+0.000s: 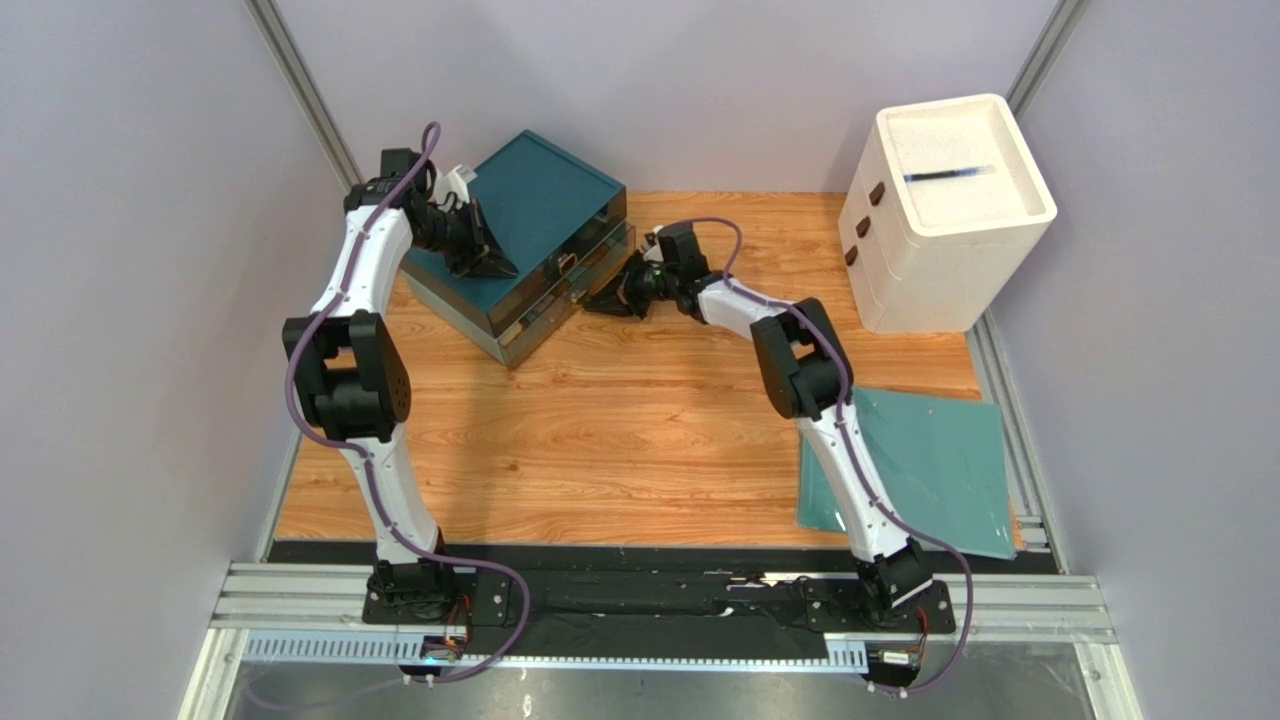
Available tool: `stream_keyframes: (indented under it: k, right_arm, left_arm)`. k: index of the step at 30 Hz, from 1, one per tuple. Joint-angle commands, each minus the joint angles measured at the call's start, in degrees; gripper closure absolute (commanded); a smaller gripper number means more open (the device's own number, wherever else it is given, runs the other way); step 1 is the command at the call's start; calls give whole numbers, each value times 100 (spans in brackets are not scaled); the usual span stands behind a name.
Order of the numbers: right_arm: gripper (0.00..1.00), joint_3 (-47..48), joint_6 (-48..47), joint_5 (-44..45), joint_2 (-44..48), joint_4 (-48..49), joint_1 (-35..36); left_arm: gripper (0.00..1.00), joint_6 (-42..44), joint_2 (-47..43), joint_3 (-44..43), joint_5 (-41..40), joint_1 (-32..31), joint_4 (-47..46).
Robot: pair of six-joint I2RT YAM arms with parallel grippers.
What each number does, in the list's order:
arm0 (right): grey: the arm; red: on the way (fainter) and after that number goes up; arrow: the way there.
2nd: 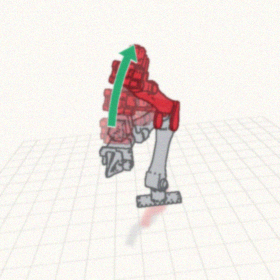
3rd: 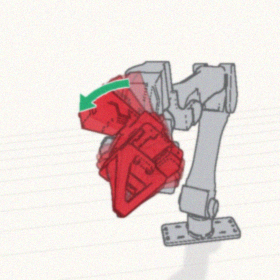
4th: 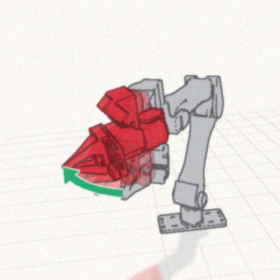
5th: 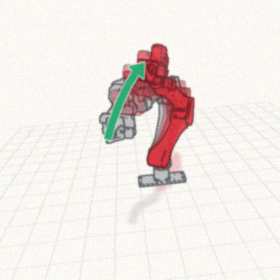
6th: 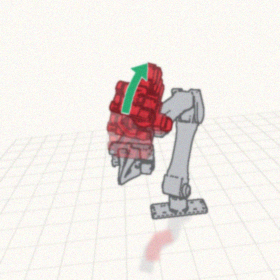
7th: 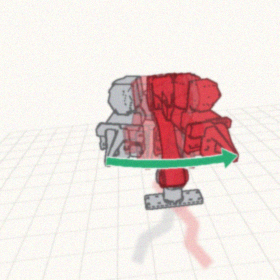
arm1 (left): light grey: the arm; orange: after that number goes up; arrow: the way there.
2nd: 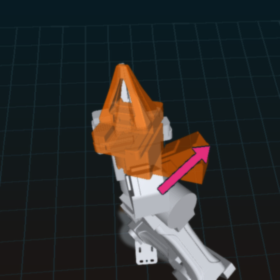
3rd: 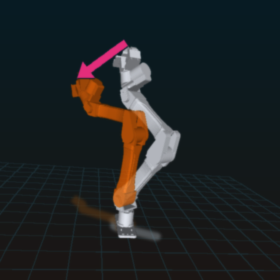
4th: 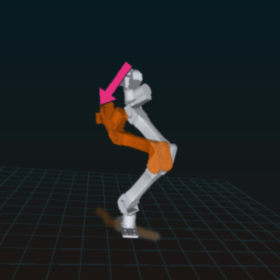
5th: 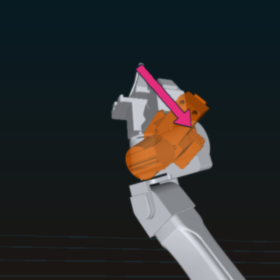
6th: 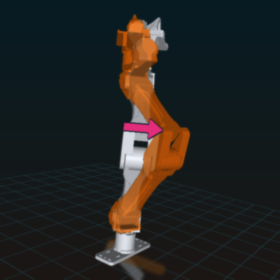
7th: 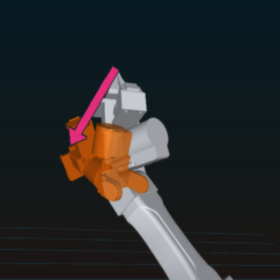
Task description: Organize the makeup
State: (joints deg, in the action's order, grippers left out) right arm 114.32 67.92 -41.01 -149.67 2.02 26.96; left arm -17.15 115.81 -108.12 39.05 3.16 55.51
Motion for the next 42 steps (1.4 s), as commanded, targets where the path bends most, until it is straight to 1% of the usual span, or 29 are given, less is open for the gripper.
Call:
stream_keyframes:
  k: [1,4,6,10,11,12,14,16,17,19,20,21,22,23,24,25,26,27,28,29,30,31,32,33,36,37,39,40,42]
  right_arm:
    - [100,1292,538,-135,-457,300,309]
    - [100,1663,652,-65,-722,255,389]
    - [100,1593,749,-47,-687,351,389]
    - [100,725,372,145,-56,378,345]
    - [100,227,145,190,146,369,293]
    - [100,5,12,234,331,317,257]
    - [100,-495,-357,339,885,-24,152]
    - [99,-744,-1085,497,1480,-419,64]
    - [95,-901,-1340,576,1667,-805,-6]
    - [87,-1034,-2103,900,2271,-1150,-50]
    - [81,-1052,-2395,1050,2467,-1534,-77]
    - [70,-1018,-2632,1182,2616,-1738,-77]
    - [65,-974,-3079,1445,2905,-1949,-77]
    - [62,-912,-3266,1586,3021,-2151,-77]
    - [53,-851,-3424,1718,3135,-2510,-77]
    - [46,-815,-3600,1998,3258,-2670,-77]
    - [39,-780,-3889,2166,3460,-3020,-68]
    - [31,-736,-4283,2664,3766,-3476,-68]
    - [29,-692,-4400,3069,3865,-3628,-68]
    - [26,-675,-4506,3256,3953,-3760,-77]
    - [21,-648,-4716,3684,4110,-4049,-68]
    - [19,-639,-4814,3915,4190,-4174,-59]
    - [14,-622,-5023,4091,4261,-4427,-59]
    - [13,-622,-5130,4684,4409,-4543,-42]
    - [4,-858,-5690,5566,4717,-4693,116]
    - [3,-963,-5920,6187,4962,-4650,177]
    - [0,-1350,-6324,6927,5192,-4449,336]
    - [0,-1490,-6405,7079,5419,-4369,371]
    - [0,-1851,-6458,7326,5658,-4202,398]
  left_arm:
    - [93,264,21,89,-292,-87,690]
    - [93,265,3,89,-292,-87,707]
    - [93,264,3,71,-301,-87,707]
    - [93,247,-14,1,-310,-87,725]
    - [93,238,-58,-25,-319,-87,673]
    - [92,229,-102,-25,-319,-79,620]
    - [89,177,-303,-8,-293,-79,375]
    - [86,89,-479,114,-188,-87,94]
    - [82,36,-698,176,-74,-79,-256]
    - [78,-86,-1023,369,50,-79,-636]
    - [75,-122,-1130,431,137,-87,-968]
    - [72,-148,-1226,466,182,-79,-1111]
    - [70,-175,-1393,545,234,-79,-1243]
    - [68,-175,-1464,563,313,-79,-1374]
    - [66,-166,-1534,581,331,-87,-1550]
    - [61,-140,-1587,581,366,-79,-1621]
    - [52,-122,-1657,581,436,-79,-1691]
    - [35,-61,-1754,546,507,-87,-1727]
    - [35,-17,-1781,529,507,-105,-1719]
    - [34,1,-1851,546,481,-105,-1727]
    - [27,18,-1878,572,455,-140,-1727]
    - [26,27,-1939,590,420,-149,-1719]
    - [25,27,-1974,616,332,-175,-1727]
    - [24,105,-2001,642,314,-201,-1736]
    - [23,211,-2124,739,174,-290,-1693]
    - [23,229,-2150,748,173,-298,-1683]
    - [3,308,-2194,774,69,-535,-1648]
    - [0,352,-2220,774,-19,-570,-1613]
    - [1,414,-2238,766,-204,-676,-1534]
